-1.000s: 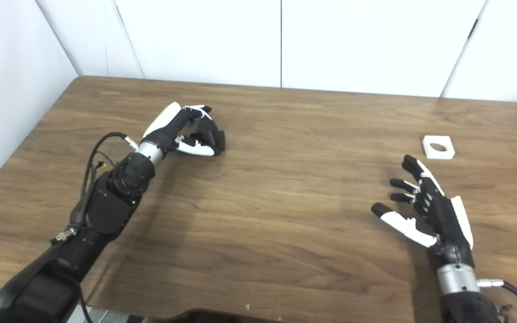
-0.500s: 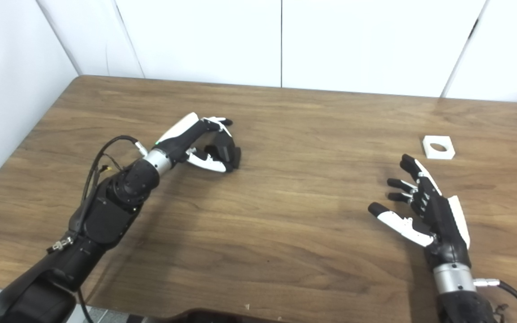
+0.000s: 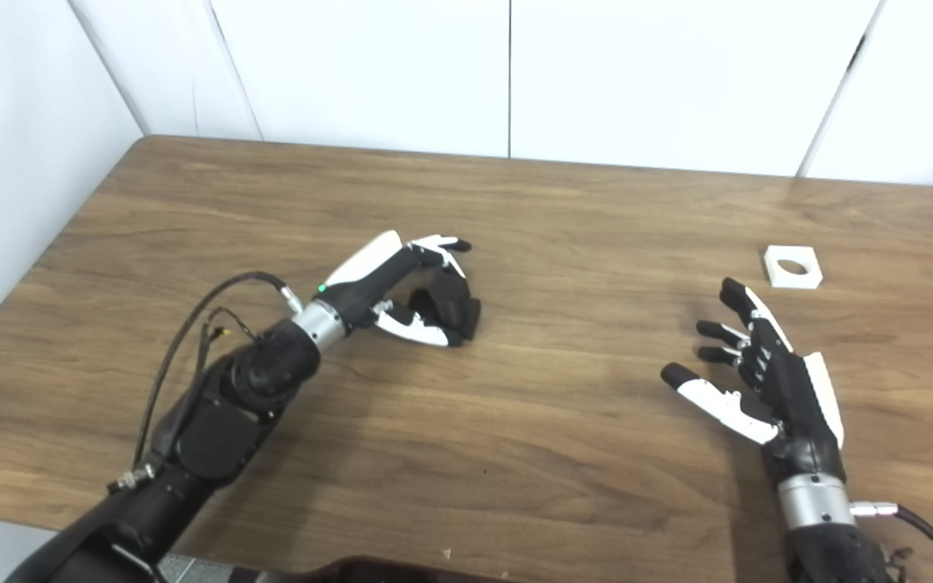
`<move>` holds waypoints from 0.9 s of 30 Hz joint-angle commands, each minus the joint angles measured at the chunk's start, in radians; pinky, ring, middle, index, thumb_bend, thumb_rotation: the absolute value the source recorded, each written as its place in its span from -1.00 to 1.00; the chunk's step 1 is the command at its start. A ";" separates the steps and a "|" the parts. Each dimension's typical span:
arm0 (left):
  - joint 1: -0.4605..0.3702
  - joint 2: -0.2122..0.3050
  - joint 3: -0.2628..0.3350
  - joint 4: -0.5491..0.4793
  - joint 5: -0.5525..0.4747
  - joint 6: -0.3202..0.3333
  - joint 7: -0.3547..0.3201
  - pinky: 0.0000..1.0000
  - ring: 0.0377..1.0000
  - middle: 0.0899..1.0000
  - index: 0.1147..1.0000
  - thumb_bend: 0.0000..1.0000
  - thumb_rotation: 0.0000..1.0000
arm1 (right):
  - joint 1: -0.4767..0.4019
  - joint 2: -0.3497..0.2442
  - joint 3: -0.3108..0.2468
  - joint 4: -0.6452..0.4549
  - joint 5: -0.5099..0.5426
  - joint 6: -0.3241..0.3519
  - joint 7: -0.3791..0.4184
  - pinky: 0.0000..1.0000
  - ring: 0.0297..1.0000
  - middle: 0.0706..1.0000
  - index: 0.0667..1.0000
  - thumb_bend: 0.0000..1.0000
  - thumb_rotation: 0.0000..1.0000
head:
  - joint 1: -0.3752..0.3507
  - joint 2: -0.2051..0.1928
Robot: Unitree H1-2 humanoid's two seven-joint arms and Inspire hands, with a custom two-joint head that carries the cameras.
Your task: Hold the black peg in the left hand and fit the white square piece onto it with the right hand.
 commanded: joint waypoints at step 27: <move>0.166 -0.085 -0.126 -0.037 0.120 -0.037 0.085 0.85 0.91 0.78 -0.15 0.04 -0.84 | -0.044 -0.001 -0.004 -0.094 0.000 0.030 0.002 0.43 0.58 0.84 0.83 0.60 -0.21 | -0.046 0.026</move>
